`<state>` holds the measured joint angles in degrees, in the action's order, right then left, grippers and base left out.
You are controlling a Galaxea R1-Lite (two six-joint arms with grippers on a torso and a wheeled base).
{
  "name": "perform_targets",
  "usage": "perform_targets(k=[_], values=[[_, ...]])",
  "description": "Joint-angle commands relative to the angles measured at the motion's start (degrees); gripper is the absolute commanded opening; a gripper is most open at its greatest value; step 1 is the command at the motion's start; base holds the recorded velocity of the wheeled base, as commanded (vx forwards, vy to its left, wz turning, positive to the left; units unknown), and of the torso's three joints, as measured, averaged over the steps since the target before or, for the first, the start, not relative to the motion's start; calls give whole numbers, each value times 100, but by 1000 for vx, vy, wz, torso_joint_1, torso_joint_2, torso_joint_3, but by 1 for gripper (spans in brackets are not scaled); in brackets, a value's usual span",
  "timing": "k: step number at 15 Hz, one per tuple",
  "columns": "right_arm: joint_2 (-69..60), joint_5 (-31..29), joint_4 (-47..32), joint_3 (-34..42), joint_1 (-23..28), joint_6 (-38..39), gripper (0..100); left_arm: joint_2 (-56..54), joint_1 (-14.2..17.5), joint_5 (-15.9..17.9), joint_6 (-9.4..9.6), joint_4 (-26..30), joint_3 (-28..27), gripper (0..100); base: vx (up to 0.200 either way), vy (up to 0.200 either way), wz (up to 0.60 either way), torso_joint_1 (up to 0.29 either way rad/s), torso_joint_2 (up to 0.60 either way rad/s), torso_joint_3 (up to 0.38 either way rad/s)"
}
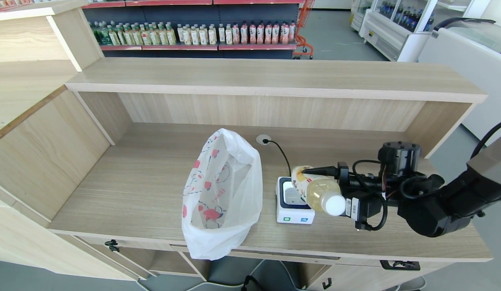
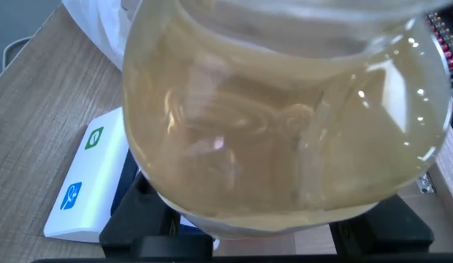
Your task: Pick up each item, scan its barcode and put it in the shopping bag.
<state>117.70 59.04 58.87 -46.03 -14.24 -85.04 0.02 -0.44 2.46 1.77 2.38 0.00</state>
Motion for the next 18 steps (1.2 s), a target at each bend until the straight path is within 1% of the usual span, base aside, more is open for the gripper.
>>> perform_targets(k=[1,6,10,18], values=[[78,20,2,-20,0,-4,0,-2,0,0,-1,0,0,100,0,0,0,0,0,0],[297,20,2,-213,-26,5,0,-2,0,0,-1,0,0,100,0,0,0,0,0,0],[526,29,2,-609,-105,40,0,-2,0,0,-1,0,0,100,0,0,0,0,0,0],[631,143,2,-661,-149,67,0,-2,0,0,-1,0,0,100,0,0,0,0,0,0]])
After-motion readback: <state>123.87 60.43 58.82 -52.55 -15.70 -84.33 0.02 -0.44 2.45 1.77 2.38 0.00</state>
